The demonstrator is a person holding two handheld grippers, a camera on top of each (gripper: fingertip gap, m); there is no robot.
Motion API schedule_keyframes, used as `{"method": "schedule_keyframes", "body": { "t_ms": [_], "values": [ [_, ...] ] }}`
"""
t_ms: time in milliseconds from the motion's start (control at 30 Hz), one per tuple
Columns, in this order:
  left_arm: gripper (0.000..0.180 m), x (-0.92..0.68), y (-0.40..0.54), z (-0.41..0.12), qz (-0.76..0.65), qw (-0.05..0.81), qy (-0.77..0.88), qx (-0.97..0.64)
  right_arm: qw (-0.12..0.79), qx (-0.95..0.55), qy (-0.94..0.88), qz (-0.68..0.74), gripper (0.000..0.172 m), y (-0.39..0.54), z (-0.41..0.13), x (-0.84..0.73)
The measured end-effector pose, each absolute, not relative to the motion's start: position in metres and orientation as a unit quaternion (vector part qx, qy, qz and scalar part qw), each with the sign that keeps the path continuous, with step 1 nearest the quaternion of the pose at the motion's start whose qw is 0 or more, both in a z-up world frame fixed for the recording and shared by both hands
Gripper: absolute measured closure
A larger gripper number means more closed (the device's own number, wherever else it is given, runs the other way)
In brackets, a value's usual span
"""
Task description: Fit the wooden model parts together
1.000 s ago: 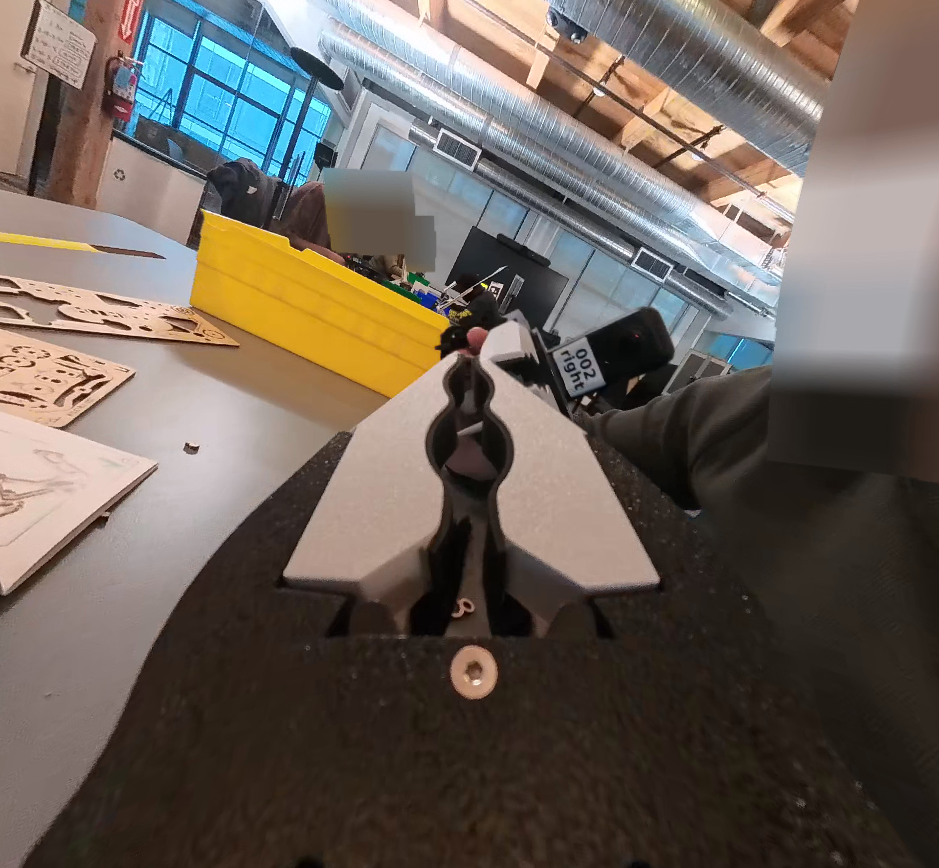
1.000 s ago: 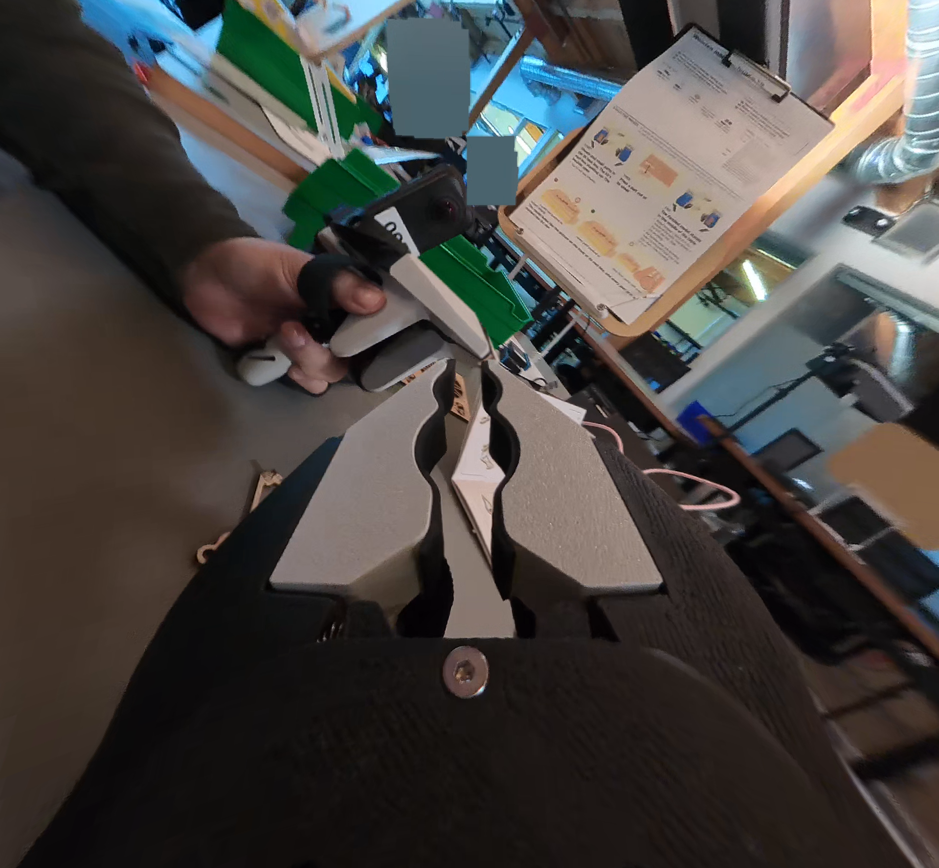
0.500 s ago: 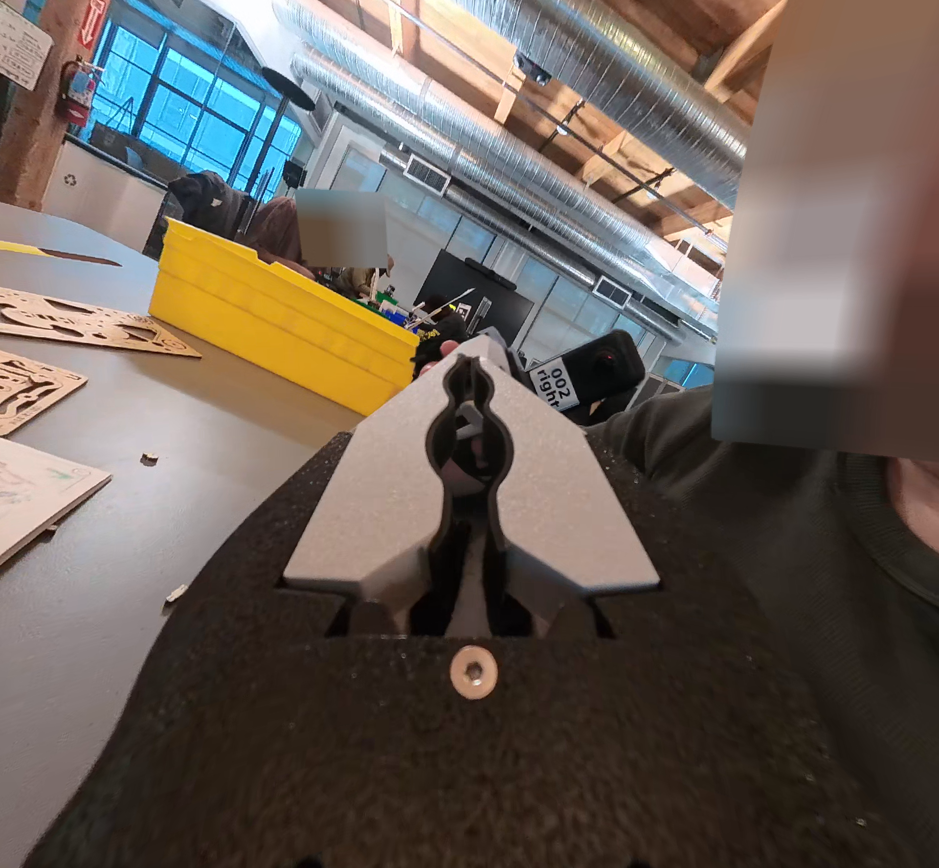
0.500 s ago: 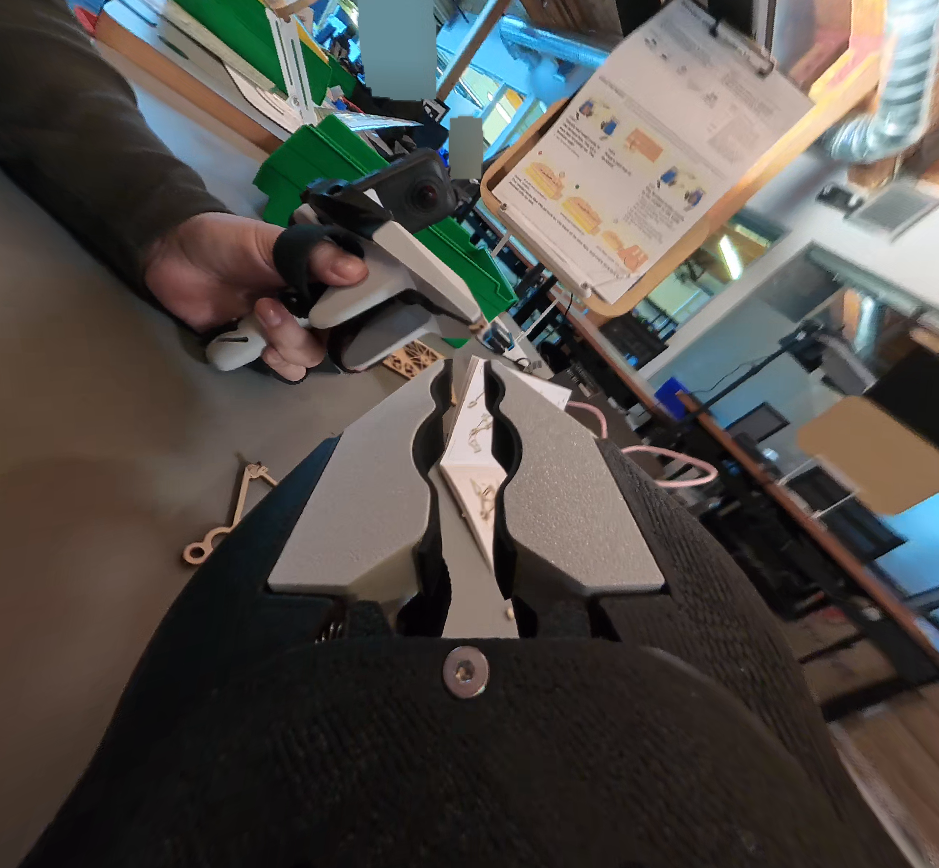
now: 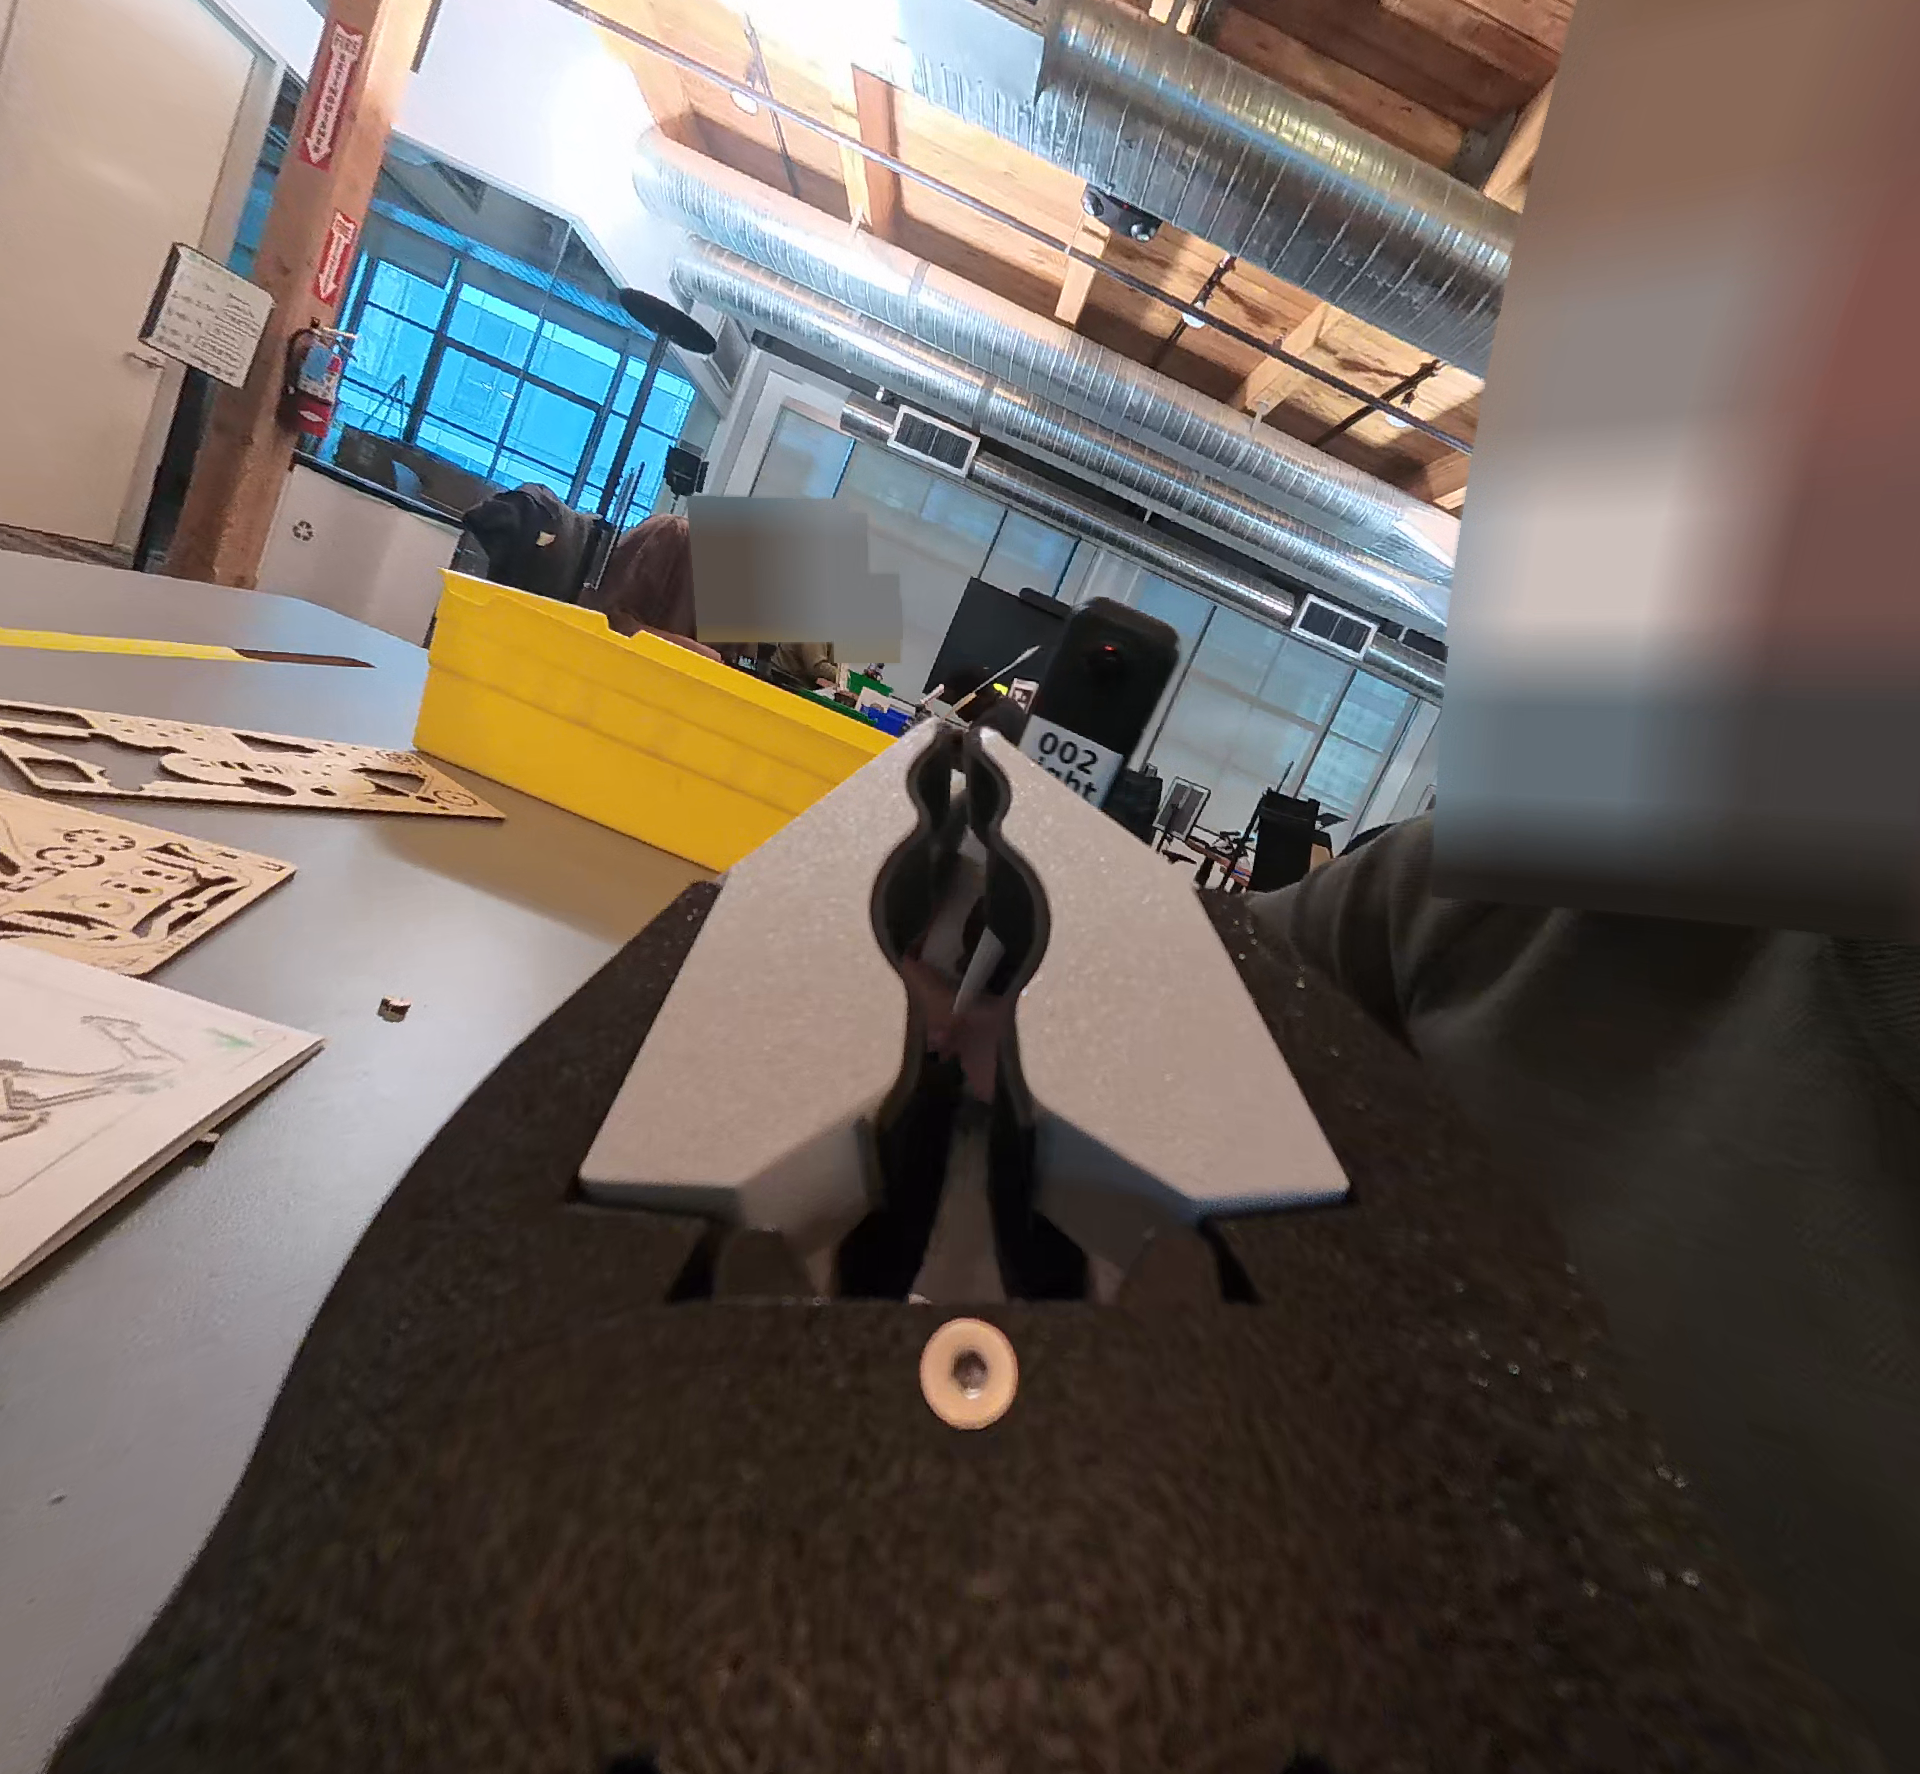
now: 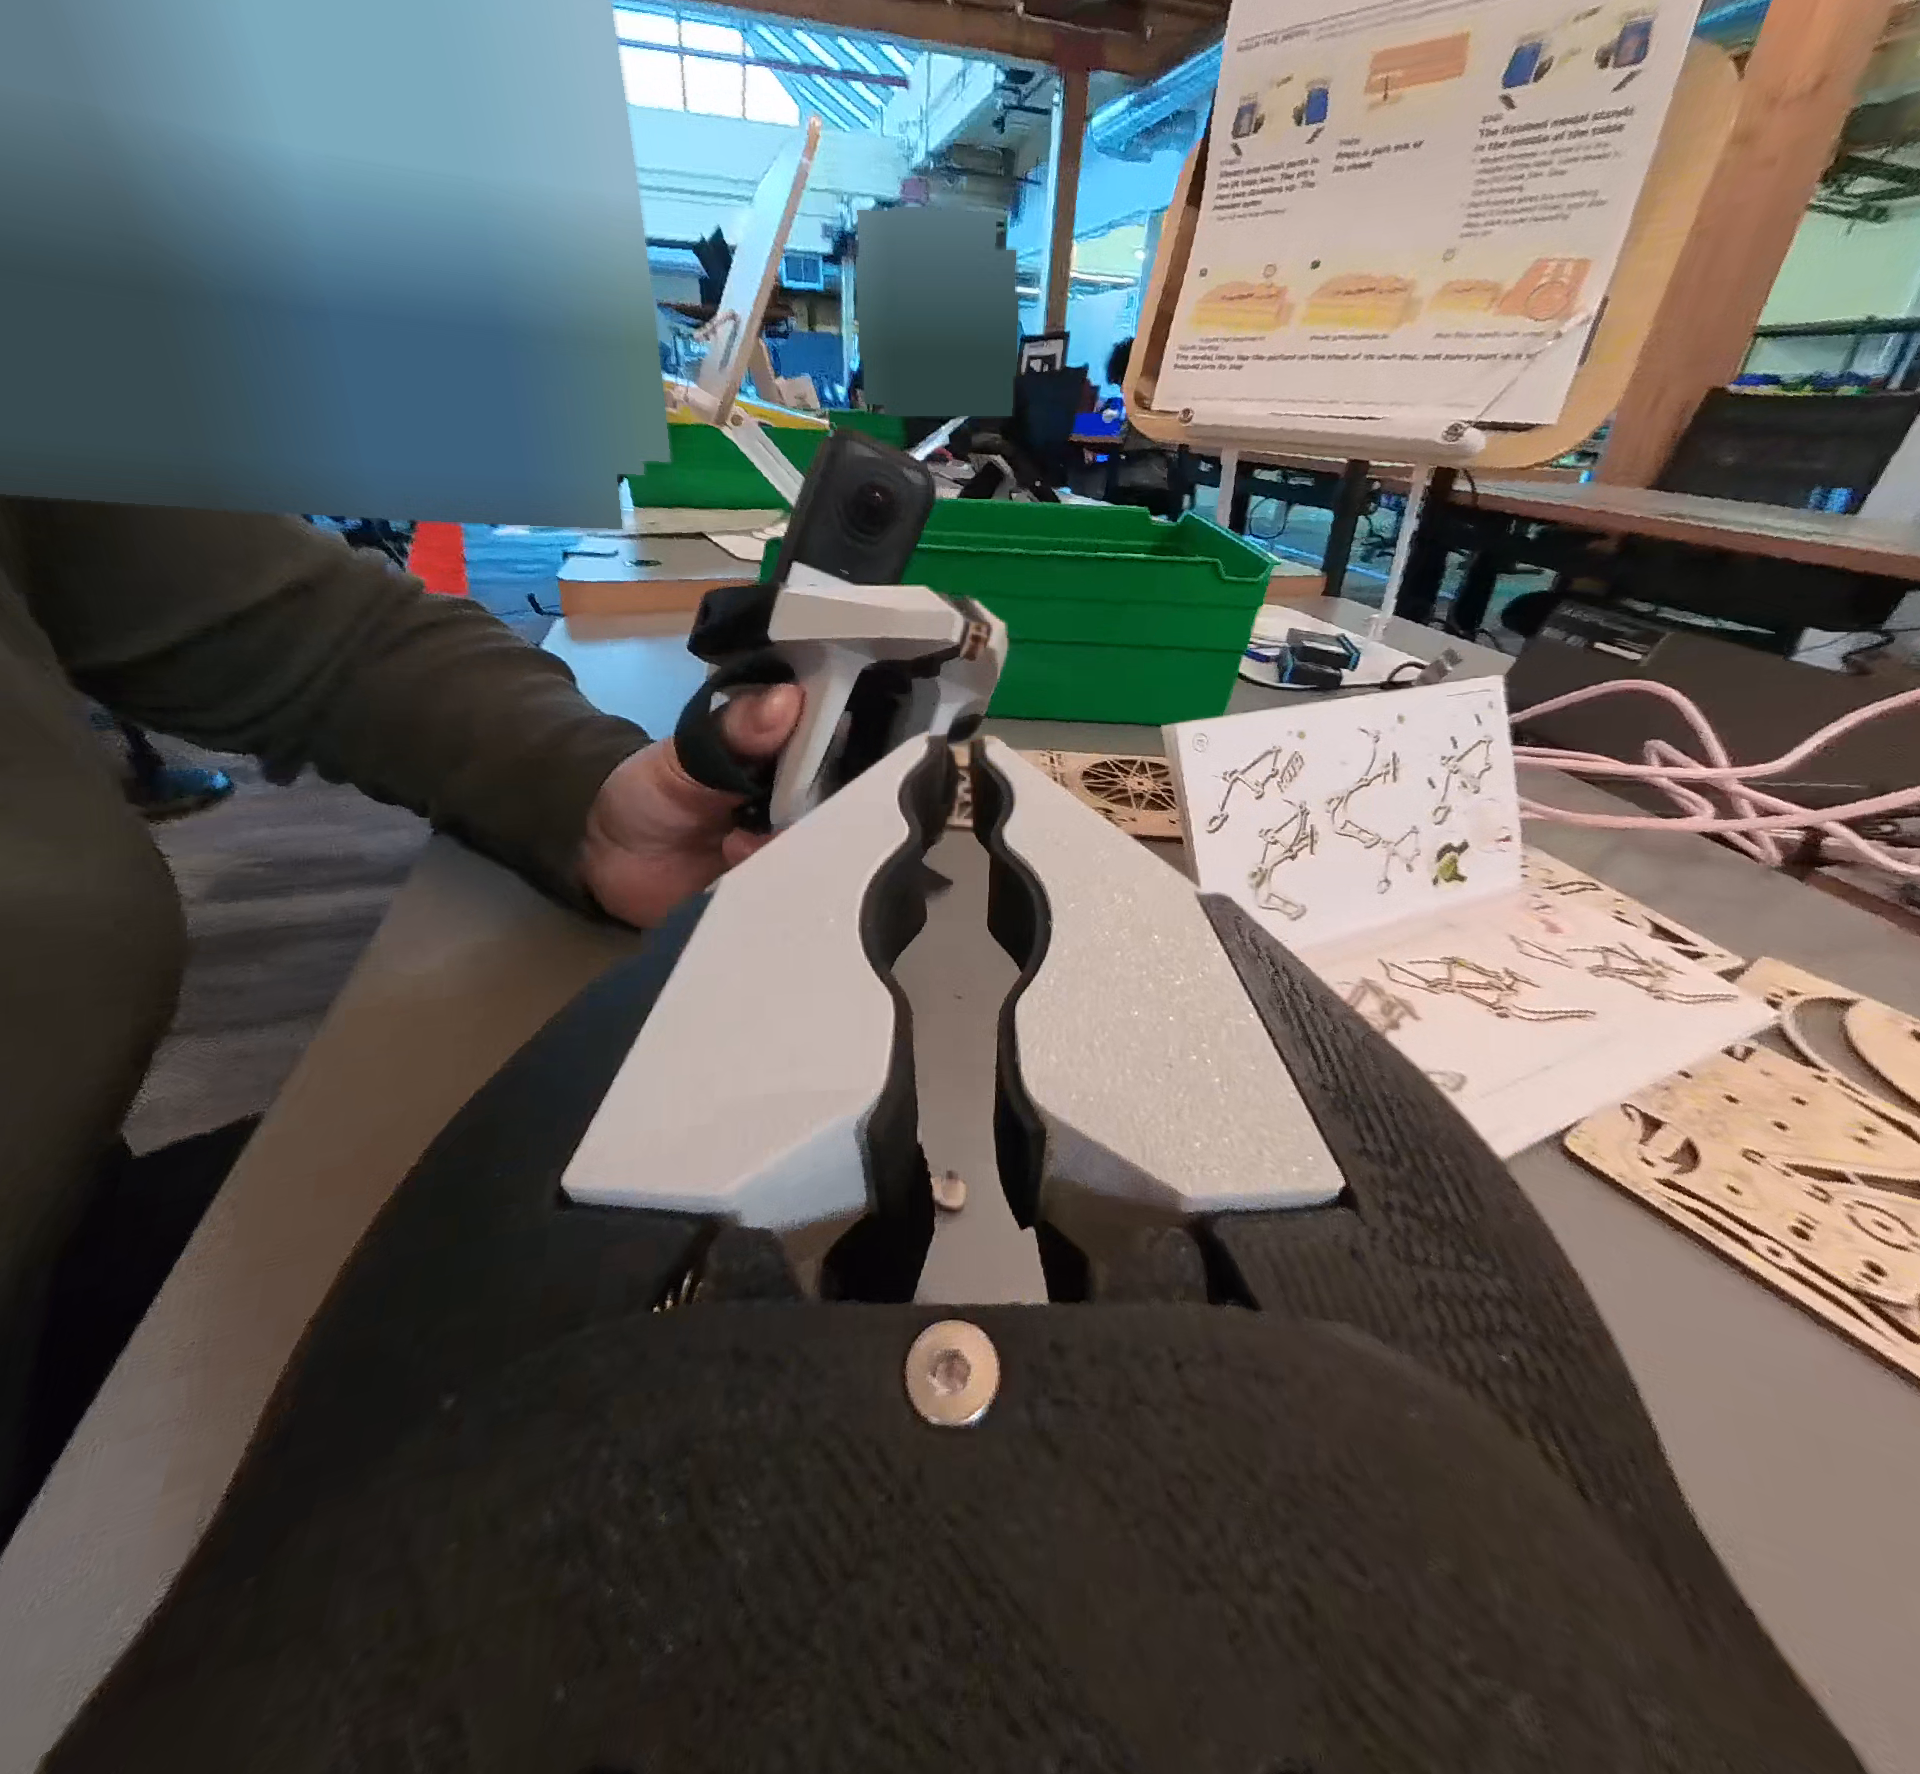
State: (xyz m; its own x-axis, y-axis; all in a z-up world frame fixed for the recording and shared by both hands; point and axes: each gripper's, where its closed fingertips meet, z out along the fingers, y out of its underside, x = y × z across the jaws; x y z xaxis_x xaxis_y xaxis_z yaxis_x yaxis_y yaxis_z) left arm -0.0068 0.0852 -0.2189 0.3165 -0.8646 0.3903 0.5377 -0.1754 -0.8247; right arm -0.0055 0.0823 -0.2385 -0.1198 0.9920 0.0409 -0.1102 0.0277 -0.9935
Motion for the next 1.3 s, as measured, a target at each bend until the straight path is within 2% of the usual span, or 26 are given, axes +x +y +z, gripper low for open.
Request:
{"method": "schedule_keyframes", "body": {
  "t_ms": [300,1300],
  "values": [
    [0.180,0.002,0.082,-0.222,-0.558,0.616,0.180,-0.527,0.436,-0.427,-0.458,0.646,0.170,0.080,-0.230,-0.002],
    [0.180,0.012,0.075,-0.225,-0.555,0.605,0.215,-0.529,0.411,-0.412,-0.469,0.664,0.172,0.073,-0.227,0.005]
  ]
}}
